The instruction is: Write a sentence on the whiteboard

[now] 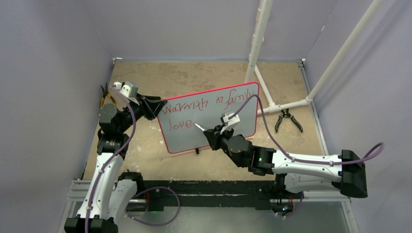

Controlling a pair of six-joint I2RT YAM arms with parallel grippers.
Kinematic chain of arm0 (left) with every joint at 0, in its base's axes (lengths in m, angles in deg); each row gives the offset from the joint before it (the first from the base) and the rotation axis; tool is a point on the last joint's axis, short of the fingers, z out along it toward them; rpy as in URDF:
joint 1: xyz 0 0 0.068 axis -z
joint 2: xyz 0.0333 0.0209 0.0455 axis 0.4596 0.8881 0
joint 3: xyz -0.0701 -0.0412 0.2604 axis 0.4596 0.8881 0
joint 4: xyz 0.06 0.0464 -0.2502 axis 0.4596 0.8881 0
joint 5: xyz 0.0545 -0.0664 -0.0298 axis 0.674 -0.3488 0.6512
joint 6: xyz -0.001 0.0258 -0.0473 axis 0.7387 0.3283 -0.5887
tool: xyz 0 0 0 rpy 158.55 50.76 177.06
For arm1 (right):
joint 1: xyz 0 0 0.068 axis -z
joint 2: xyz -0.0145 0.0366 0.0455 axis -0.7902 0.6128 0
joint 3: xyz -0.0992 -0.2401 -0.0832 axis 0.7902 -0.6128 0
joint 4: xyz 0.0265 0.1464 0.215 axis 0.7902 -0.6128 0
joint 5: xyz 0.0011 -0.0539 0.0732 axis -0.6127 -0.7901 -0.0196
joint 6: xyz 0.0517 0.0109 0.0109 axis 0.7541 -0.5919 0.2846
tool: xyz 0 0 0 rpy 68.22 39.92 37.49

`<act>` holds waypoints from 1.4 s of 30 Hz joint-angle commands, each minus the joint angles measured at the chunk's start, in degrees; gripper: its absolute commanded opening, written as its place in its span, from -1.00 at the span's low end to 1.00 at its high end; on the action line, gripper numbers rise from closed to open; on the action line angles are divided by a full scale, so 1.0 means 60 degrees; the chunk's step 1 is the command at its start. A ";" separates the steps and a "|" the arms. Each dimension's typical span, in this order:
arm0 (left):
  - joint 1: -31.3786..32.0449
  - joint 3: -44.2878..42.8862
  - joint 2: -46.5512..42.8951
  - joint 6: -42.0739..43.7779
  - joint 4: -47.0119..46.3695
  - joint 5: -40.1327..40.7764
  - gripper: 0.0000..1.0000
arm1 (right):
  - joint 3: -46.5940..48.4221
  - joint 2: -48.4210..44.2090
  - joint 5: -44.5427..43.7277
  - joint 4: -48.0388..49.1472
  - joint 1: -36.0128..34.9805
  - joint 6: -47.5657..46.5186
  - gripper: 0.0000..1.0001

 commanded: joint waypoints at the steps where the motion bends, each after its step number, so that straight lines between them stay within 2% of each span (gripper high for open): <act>1: 0.0001 0.0022 -0.0001 -0.0032 -0.0089 -0.0116 -0.28 | -0.0065 -0.0062 -0.0069 0.0306 0.0027 -0.0183 -1.00; 20: -0.0001 0.0016 0.0043 -0.0032 -0.0100 -0.0122 -0.28 | 0.0207 0.0315 -0.0844 -0.0404 0.0029 0.0260 -1.00; 26: 0.0003 0.0024 0.0032 -0.0010 -0.0081 -0.0117 -0.28 | 0.0071 -0.0072 -0.0047 0.0116 0.0029 -0.0373 -1.00; 28: 0.0004 0.0003 0.0008 0.0030 -0.0037 -0.0042 -0.19 | 0.0055 -0.0317 0.0465 0.0148 0.0021 -0.0521 -1.00; 31: 0.0006 -0.0110 -0.0051 0.0194 0.0145 0.0322 0.10 | 0.0248 -0.0674 0.0988 -0.0442 0.0029 -0.0647 -1.00; 37: 0.0017 -0.1168 -0.0044 0.0602 0.1191 0.1479 0.43 | 0.1617 -0.0770 0.1398 -0.3449 0.0043 -0.0531 -1.00; 40: 0.0029 -0.1852 -0.0063 0.0694 0.1729 0.2011 0.46 | 0.2210 -0.0793 0.1635 -0.4643 0.0097 -0.0364 -1.00; 42: 0.0131 -0.2337 0.0025 0.0757 0.1960 0.2019 0.47 | 0.2487 -0.0837 0.2307 -0.5149 0.0315 -0.0466 -1.00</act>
